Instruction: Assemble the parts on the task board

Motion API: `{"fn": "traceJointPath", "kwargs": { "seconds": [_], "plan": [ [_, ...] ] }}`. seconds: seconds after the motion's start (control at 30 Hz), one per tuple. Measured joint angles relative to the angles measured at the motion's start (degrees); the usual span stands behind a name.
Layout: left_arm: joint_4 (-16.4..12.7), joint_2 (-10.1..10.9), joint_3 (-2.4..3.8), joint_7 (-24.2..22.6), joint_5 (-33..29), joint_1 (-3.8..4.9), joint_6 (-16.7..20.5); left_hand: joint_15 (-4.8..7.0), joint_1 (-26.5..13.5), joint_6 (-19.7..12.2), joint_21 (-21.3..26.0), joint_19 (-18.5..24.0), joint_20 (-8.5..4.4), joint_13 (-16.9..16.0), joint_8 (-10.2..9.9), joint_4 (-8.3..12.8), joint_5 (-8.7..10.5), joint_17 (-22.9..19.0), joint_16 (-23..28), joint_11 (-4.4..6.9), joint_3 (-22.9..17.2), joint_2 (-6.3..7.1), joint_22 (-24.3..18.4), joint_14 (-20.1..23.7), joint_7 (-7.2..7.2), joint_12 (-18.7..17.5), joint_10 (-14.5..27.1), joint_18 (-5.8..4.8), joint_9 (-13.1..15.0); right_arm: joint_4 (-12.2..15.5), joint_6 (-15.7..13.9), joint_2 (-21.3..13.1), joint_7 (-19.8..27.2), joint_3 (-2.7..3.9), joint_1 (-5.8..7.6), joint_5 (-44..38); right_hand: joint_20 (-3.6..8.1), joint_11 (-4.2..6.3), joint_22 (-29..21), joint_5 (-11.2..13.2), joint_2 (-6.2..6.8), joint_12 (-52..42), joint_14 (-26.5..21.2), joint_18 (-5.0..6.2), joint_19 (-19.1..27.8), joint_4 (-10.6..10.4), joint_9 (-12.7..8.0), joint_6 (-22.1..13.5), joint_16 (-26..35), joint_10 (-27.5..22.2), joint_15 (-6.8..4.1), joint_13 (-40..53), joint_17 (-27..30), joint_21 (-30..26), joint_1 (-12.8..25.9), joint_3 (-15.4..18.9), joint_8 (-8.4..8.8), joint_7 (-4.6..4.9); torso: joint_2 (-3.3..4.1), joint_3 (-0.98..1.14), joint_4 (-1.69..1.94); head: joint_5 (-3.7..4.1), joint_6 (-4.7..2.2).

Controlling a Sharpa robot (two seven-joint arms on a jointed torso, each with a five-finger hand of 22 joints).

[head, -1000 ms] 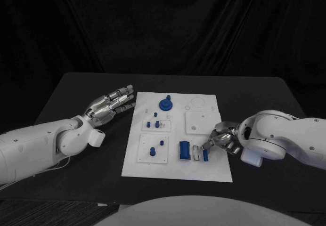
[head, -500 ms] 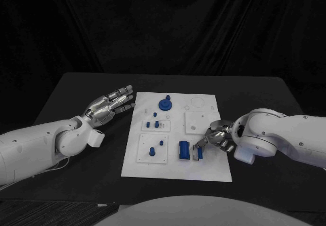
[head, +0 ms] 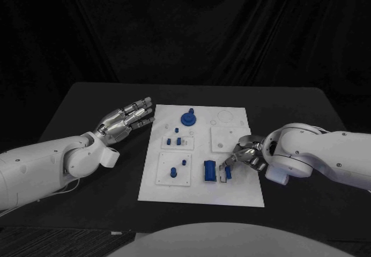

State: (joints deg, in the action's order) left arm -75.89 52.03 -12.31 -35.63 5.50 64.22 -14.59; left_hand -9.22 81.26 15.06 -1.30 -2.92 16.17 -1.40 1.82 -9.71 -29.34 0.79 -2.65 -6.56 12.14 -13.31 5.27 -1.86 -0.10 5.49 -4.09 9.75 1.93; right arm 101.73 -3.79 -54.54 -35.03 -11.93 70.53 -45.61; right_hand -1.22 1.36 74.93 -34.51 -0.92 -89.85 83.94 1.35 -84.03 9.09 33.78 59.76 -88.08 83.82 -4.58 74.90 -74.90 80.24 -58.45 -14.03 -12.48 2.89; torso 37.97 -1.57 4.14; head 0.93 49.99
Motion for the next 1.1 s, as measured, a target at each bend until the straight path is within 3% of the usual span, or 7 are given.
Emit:
{"fn": "traceJointPath", "kwargs": {
  "seconds": [0.7,0.9,0.97,1.1],
  "plan": [
    [0.2,-0.08,0.0,0.09,0.0,-0.21,-0.26,0.0,0.15,0.0,0.0,0.0,0.0,0.0,0.0,0.0,0.0,0.0,0.0,0.0,0.0,-0.15,0.0,0.0,0.0,0.0,0.0,0.0,0.0,-0.11,0.68,1.14,-0.07,-0.01,-0.28,-1.3,0.0,-0.01,-0.01,0.94,-0.06,0.0,0.06,0.0,0.0,0.23,-0.02,-0.01,0.22,-0.01,-0.06,0.0,0.0,-0.59,0.97,-1.17,-0.27,0.03,-0.03,0.0,-0.01,-0.06,0.0],
    [0.24,-0.12,0.0,0.11,0.0,-0.25,-0.38,0.0,0.22,0.0,0.0,0.0,0.0,0.0,0.0,0.0,0.0,0.0,0.0,0.0,0.0,-0.22,0.01,0.0,0.0,0.0,0.0,0.0,0.0,-0.21,1.0,1.3,-0.15,-0.01,-0.44,-1.44,0.0,-0.02,-0.01,3.09,0.16,0.0,0.22,0.05,0.0,0.06,0.0,-0.01,0.26,-0.01,-0.21,0.05,0.0,-0.71,1.33,-1.31,-0.3,0.04,-0.03,-0.01,-0.01,-0.08,0.0],
    [0.26,-0.12,0.0,0.12,0.0,-0.27,-0.42,0.0,0.22,0.0,0.0,0.0,0.0,0.0,0.0,0.0,0.0,0.0,0.0,0.0,0.0,-0.22,0.0,0.0,0.0,0.0,0.0,0.0,0.0,-0.22,1.14,1.33,-0.16,0.01,-0.54,-1.5,0.0,-0.02,-0.01,4.95,0.16,0.0,0.22,0.96,0.0,-0.56,0.0,0.0,0.45,-0.01,-0.22,0.04,0.0,-0.81,1.33,-1.12,-0.51,0.04,-0.03,-0.01,-0.01,-0.09,0.0],
    [0.27,-0.12,0.0,0.13,0.0,-0.3,-0.48,0.0,0.22,0.0,0.0,0.0,0.0,0.0,0.0,0.0,0.0,0.0,0.0,0.0,0.0,-0.22,0.01,0.0,0.0,0.0,0.0,0.0,0.0,-0.23,1.37,1.39,-0.16,0.08,-0.83,-1.63,0.0,-0.02,-0.02,6.02,0.32,0.0,0.23,0.93,0.0,-0.73,-0.05,0.01,0.45,-0.01,-0.22,0.04,0.0,-1.06,1.62,-1.0,-0.72,0.02,-0.04,-0.01,-0.01,-0.15,0.0]
  ]
}}
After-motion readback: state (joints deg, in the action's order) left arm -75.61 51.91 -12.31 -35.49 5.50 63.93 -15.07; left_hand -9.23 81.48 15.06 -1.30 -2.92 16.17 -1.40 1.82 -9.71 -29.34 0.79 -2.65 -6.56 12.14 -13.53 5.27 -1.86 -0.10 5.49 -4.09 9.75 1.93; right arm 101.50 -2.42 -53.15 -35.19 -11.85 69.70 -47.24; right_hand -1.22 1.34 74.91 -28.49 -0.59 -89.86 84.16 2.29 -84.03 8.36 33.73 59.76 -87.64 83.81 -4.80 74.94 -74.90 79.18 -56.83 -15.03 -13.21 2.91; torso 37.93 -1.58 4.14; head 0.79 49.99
